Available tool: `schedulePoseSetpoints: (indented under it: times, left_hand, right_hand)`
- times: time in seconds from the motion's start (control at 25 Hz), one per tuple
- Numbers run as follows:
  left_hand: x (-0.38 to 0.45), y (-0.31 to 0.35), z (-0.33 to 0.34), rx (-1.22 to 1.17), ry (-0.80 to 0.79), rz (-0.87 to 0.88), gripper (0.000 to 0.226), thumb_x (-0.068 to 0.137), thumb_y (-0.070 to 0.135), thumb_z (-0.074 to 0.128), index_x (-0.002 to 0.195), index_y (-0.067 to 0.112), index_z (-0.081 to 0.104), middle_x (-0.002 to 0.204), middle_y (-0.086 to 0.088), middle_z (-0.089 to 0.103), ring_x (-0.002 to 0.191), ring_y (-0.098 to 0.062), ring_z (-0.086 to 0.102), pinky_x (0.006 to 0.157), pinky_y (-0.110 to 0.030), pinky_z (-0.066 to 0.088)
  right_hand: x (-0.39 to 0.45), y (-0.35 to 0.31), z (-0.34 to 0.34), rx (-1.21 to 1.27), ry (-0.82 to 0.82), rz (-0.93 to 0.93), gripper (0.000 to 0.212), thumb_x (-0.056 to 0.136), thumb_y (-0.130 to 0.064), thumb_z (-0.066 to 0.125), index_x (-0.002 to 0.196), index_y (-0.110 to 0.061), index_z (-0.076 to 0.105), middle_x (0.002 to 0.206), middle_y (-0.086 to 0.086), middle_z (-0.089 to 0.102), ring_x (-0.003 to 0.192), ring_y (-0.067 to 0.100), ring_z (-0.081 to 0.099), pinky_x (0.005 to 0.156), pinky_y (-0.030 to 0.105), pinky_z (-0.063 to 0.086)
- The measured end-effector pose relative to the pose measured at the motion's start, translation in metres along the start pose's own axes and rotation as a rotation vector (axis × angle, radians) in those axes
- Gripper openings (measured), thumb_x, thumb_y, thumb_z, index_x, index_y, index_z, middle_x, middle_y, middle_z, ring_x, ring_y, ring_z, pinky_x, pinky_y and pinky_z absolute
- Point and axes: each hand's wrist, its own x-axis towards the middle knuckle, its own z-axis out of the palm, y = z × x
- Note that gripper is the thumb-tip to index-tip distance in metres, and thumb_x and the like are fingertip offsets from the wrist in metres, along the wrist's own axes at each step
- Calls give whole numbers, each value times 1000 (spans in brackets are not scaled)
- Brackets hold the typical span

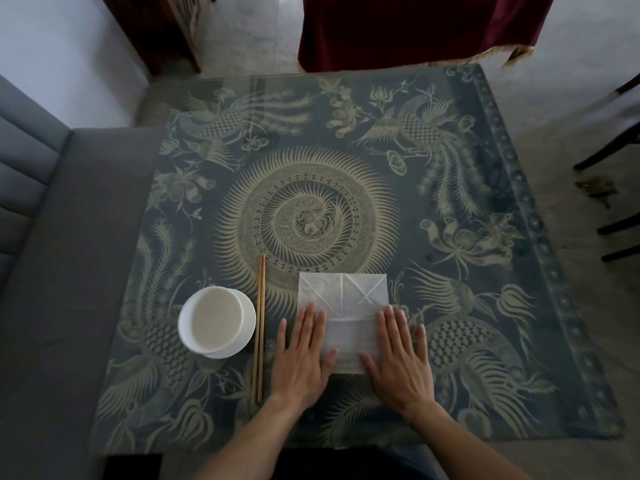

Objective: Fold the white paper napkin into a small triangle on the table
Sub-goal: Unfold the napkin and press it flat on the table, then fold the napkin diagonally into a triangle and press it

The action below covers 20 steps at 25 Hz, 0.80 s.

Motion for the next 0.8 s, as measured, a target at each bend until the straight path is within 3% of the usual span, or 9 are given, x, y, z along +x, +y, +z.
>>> schedulePoseSetpoints:
  times: [0.4,0.56,0.64,0.72,0.8]
  left_hand:
    - [-9,-9,-1,5,2,-5,73,101,58,13,157,11,8,165,-10,3,152,-24,3,118,-54,8]
    - [-2,-5,-9,-77,95,16,72,103,57,17,157,15,-1,165,-10,-4,152,-25,-2,121,-50,3]
    - [13,0,-23,-165,169,-6,65,104,50,27,157,15,12,164,-12,15,150,-29,12,120,-47,15]
    - [38,-1,-41,-239,271,-84,53,101,39,45,147,13,39,144,-12,47,132,-32,42,108,-47,37]
    - [64,-11,-58,-291,291,-190,44,95,32,60,135,13,53,127,-8,57,118,-30,53,96,-45,44]
  right_hand:
    - [-7,8,-8,-31,-1,19,82,95,-65,20,156,-11,8,164,6,4,150,25,-3,117,61,3]
    - [-9,11,-11,9,42,7,80,96,-62,23,155,-10,8,164,5,2,150,24,-3,117,57,-4]
    - [-7,12,-16,6,68,-81,74,98,-55,28,155,-9,16,164,8,8,150,26,2,117,56,4]
    - [-2,12,-22,-8,70,-191,66,99,-48,31,153,-10,26,162,9,16,150,28,7,116,53,13]
    - [4,8,-27,-38,57,-301,61,99,-43,34,151,-12,33,161,10,21,149,29,11,114,51,16]
